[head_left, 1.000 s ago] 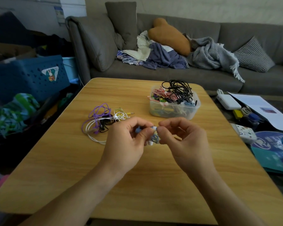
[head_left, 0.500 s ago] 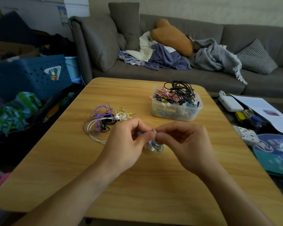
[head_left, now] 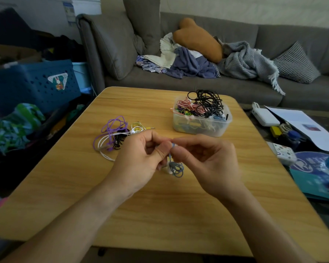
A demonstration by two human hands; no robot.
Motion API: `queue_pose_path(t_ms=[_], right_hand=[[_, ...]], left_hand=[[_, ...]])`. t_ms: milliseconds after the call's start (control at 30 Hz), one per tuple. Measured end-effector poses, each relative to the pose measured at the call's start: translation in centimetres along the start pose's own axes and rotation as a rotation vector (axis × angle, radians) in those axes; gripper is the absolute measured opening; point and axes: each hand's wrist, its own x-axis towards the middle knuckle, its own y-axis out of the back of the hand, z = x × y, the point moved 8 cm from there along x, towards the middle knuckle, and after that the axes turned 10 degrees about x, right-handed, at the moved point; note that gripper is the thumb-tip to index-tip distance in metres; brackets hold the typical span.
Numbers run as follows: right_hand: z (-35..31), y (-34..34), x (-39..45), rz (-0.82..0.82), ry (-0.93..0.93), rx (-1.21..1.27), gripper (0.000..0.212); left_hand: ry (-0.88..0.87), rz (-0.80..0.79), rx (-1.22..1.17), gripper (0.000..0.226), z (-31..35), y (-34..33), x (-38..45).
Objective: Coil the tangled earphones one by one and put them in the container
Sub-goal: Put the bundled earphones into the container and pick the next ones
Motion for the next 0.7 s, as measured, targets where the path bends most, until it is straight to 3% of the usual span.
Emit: queue_pose_path(t_ms=[100, 300, 533, 700], right_hand=[[0.4, 0.5, 0.0, 0.029, -0.051, 0.081, 0.013], [0.7, 0.7, -0.1, 0.02, -0.091, 0.055, 0.027], [1.9, 0.6, 0.0, 0.036, -0.229, 0.184, 0.015], [3.8, -0.6, -0.9, 0.039, -0.497, 0.554, 0.012]], left_hand=[[0.006, -0.01, -0.014, 0.012, -0.2, -0.5, -0.2], [0.064, 0.002, -0.034, 0.013, -0.9, -0.4, -0.1], [-0.02, 0.006, 0.056, 0.013, -0.7, -0.1, 0.1], [-0.131, 0.03, 0.148, 0.012, 0.3, -0.1, -0.2]])
